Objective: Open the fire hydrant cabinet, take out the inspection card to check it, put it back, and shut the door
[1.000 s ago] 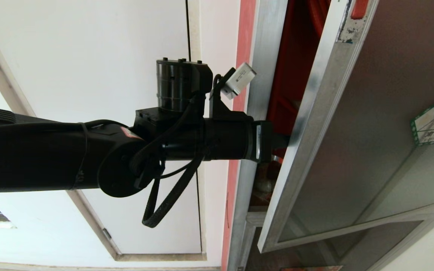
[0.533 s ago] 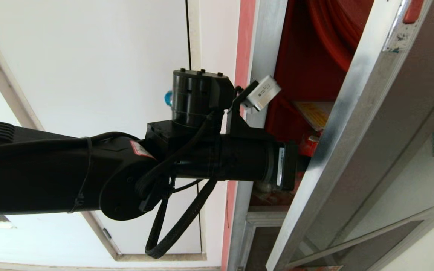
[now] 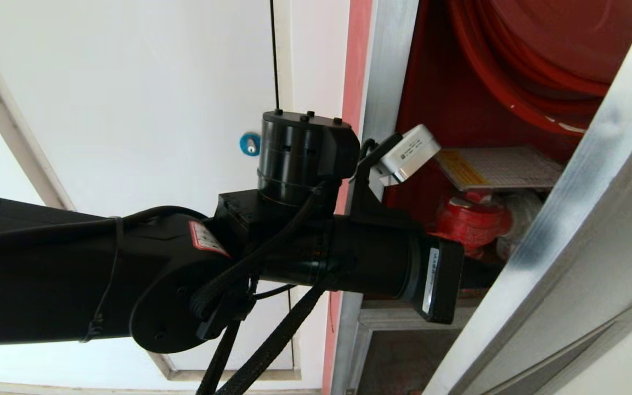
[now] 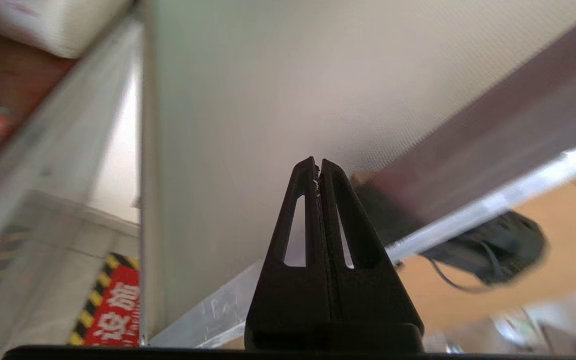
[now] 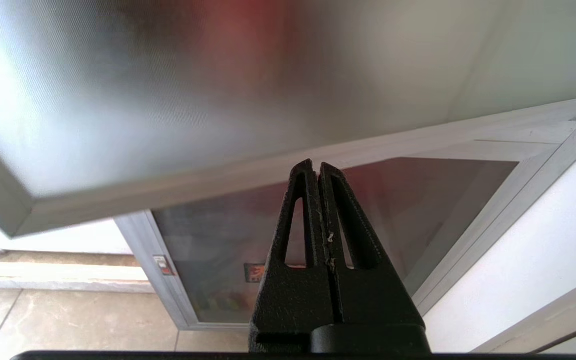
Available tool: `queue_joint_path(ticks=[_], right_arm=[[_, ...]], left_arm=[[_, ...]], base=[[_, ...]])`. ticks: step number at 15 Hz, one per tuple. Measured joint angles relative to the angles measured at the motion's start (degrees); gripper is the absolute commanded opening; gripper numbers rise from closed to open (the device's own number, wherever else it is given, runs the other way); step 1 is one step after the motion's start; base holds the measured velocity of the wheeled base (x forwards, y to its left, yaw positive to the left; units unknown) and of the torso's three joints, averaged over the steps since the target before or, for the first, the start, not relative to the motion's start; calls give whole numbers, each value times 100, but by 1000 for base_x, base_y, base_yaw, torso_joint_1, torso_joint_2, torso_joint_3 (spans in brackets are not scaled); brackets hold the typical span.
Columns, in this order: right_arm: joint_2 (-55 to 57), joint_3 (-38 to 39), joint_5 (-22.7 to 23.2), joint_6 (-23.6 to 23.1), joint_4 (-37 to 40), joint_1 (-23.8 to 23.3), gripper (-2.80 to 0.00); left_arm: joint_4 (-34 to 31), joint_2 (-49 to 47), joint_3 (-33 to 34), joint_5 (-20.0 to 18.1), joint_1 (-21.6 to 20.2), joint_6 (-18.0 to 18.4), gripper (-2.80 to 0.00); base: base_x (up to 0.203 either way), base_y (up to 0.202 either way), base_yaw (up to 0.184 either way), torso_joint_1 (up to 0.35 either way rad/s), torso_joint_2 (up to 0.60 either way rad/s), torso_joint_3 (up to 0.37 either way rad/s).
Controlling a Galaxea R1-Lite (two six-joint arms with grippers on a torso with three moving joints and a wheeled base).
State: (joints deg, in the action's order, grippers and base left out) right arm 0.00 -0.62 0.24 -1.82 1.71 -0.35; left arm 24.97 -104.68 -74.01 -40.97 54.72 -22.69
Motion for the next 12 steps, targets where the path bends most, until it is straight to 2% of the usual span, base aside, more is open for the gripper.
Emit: queue_joint_path(ticks=[12], right_arm=[[0, 0, 0, 0, -4, 0, -280]], left_arm=[[14, -34, 156, -98, 723, 11, -280]], base=[[0, 0, 0, 0, 0, 0]])
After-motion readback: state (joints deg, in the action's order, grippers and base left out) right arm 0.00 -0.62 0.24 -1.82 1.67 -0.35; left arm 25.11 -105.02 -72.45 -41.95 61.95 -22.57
